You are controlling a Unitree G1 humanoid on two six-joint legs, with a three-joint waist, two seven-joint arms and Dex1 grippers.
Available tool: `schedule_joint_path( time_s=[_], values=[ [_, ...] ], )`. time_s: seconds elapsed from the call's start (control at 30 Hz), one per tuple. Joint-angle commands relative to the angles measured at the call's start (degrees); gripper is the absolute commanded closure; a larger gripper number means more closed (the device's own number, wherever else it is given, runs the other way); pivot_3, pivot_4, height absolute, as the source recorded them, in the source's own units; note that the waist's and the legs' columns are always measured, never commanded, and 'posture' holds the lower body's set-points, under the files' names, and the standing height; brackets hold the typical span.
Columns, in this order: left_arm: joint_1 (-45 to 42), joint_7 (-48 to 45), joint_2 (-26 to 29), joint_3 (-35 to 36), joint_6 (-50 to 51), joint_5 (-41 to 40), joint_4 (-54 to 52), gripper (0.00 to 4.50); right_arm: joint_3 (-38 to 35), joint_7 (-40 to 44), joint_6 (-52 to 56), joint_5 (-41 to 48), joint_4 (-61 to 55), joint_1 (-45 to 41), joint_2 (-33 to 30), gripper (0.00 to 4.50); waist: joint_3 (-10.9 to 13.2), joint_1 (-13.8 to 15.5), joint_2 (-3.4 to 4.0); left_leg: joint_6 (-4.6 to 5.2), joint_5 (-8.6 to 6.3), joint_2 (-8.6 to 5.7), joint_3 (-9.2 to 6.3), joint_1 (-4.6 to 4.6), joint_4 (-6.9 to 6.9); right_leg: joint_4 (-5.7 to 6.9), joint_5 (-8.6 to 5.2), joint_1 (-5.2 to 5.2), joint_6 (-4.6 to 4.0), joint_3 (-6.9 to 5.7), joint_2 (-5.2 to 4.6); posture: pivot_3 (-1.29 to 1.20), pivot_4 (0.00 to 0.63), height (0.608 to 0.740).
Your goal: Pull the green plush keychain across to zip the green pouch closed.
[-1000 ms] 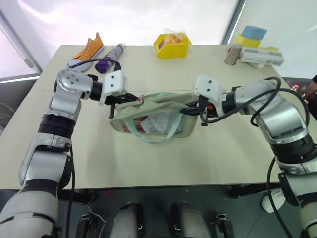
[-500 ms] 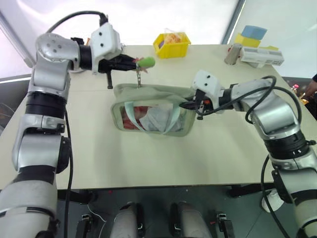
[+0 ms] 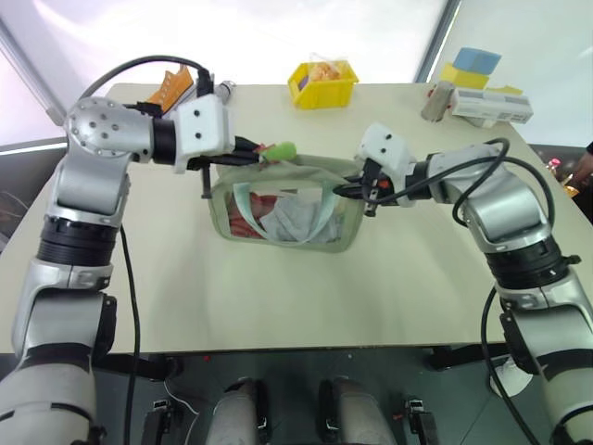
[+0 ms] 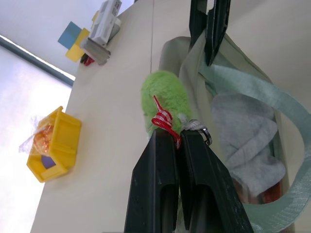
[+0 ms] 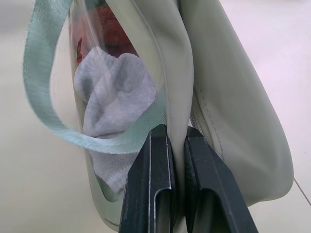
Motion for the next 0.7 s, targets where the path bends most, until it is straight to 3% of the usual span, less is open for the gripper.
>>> schedule_joint_path(
  time_s=[0.03,0.13,0.3,0.57,0.7],
  values=[
    [0.1,0.0,1.4,-0.8,-3.5,1.3,-1.3,4.47,-0.4,-0.3,-0.9,-0.4,0.3,-1.7,0.6,4.50,0.0,0.0,0.00,0.00,0.00,0.00,0.00,0.00,0.00,0.00,0.00,0.00,0.00,0.00,0.00,0.00,0.150,0.740],
    [-0.6,0.0,1.7,-1.2,-5.9,1.8,0.6,3.49,-0.4,-0.2,-0.9,-0.4,0.4,-1.7,0.7,4.50,0.0,0.0,0.00,0.00,0.00,0.00,0.00,0.00,0.00,0.00,0.00,0.00,0.00,0.00,0.00,0.00,0.150,0.740],
    [-3.7,1.0,2.4,-1.5,-10.7,4.2,5.2,0.98,-0.3,-0.3,-1.0,-0.5,0.5,-1.6,0.9,4.50,0.0,0.0,0.00,0.00,0.00,-0.01,0.01,0.00,0.00,0.00,0.00,0.00,0.00,0.00,0.00,0.00,0.150,0.740],
    [-8.5,1.8,5.5,-1.7,-16.6,7.2,12.7,0.98,-0.4,-0.7,-1.4,-0.9,0.9,-1.5,2.0,4.50,0.0,-0.1,0.00,0.00,0.00,0.00,0.04,0.00,-0.01,0.00,0.00,-0.02,0.00,0.00,0.00,0.00,0.150,0.740],
    [-8.4,1.6,6.9,-0.5,-14.5,6.3,13.0,0.98,-0.5,-0.6,-1.4,-1.1,0.8,-1.3,2.0,4.50,0.0,-0.1,0.00,0.00,0.00,0.00,0.06,0.00,-0.01,0.00,0.00,-0.05,0.00,0.00,0.00,0.00,0.150,0.740]
  ],
)
